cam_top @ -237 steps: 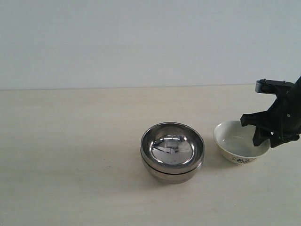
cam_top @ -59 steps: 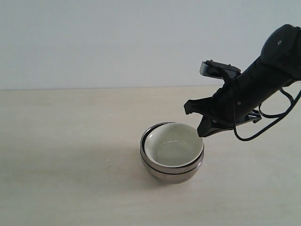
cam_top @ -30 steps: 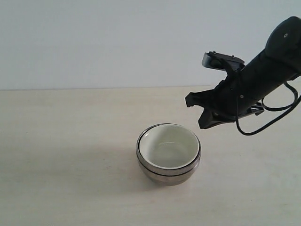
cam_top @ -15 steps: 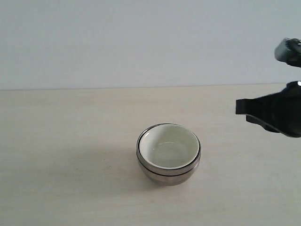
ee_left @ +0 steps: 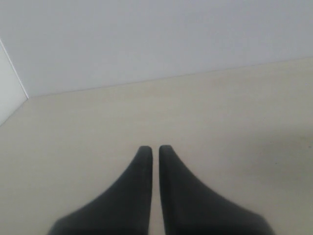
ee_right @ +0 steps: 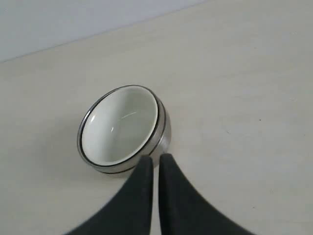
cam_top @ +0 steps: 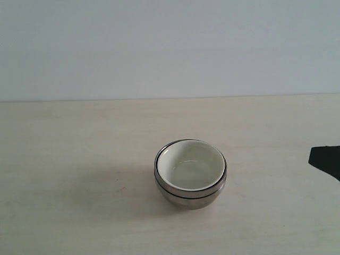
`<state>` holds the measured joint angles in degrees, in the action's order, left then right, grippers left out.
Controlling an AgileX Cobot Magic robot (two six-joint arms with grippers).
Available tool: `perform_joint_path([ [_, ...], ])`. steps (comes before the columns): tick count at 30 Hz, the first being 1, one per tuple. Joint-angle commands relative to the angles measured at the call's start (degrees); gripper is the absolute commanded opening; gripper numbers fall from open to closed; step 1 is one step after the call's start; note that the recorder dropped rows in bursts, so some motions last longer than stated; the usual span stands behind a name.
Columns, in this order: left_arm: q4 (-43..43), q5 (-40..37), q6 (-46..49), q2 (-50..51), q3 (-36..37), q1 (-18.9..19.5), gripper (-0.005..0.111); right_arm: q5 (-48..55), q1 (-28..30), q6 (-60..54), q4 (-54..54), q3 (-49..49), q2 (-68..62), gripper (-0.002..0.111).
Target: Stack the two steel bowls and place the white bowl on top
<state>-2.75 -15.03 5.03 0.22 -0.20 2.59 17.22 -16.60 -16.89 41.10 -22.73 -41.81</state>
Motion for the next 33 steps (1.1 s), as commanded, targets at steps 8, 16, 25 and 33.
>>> perform_joint_path([
  [8, 0.39, 0.41, -0.56, -0.22, 0.20, 0.14, 0.004, 1.30, -0.08, -0.15, -0.05, 0.02, 1.17, 0.000],
  [16, 0.39, 0.41, -0.56, -0.22, 0.20, 0.14, 0.004, -1.51, -1.22, -1.81, -3.31, 0.38, 1.17, 0.000],
  [25, 0.39, 0.41, -0.56, -0.22, 0.20, 0.14, 0.004, -16.63, -1.04, -2.51, -4.43, 15.03, 19.27, 0.000],
  [33, 0.39, 0.41, -0.56, -0.22, 0.20, 0.14, 0.004, -21.83, -1.04, -4.51, -4.43, 22.73, 35.03, 0.000],
])
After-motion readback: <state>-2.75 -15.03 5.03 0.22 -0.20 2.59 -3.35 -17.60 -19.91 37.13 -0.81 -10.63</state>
